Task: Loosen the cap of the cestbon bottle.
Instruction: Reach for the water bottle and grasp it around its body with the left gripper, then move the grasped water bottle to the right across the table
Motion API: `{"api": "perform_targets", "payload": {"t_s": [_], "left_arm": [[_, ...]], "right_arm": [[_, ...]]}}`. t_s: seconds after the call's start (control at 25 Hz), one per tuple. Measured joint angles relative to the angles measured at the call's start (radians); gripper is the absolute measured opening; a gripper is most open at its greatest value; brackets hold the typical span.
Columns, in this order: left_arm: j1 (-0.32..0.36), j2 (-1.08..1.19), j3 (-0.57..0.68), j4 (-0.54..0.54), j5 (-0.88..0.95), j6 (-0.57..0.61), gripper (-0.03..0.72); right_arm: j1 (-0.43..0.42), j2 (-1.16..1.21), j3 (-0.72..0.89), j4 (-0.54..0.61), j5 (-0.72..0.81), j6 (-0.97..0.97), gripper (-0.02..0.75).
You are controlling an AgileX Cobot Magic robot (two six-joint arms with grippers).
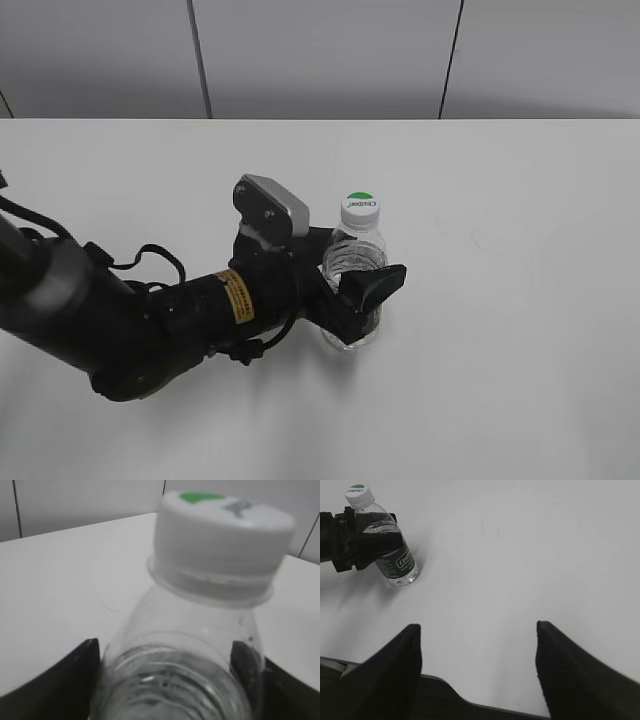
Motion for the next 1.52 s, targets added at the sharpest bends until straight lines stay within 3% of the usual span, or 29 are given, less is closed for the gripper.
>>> {"api": "perform_targets", "payload": {"t_s": [0.16,0.36,0.56,0.84,1.08,1.28,1.52], "left_arm": [[0.000,0.014,-0.005,0.017,0.019,0.000,0.538],[0.000,0.017,-0.005,0.025,-0.027,0.000,0.518],[-0.001,0.018,-0.007,0.054,-0.049,0.000,0.518],[-0.034,0.019,-0.095,0.259,-0.049,0.000,0.518],[-0.100,0.019,-0.212,0.291,-0.020,0.000,0.518],[-0.106,0.047,-0.234,0.328,0.092,0.000,0.518],[-0.106,0.107,-0.236,0.329,0.083,-0.001,0.517]], "right_arm": [[0.000,0.000,0.000,0.000,0.000,0.000,0.543],[0.000,0.000,0.000,0.000,0.000,0.000,0.543],[0.000,0.000,0.000,0.000,0.000,0.000,0.543],[0.000,0.000,0.000,0.000,0.000,0.000,0.543],[0.000,0.000,0.000,0.000,-0.001,0.000,0.543],[0.000,0.000,0.000,0.000,-0.001,0.000,0.543],[0.000,0.000,0.000,0.000,-0.001,0.000,0.543]]}}
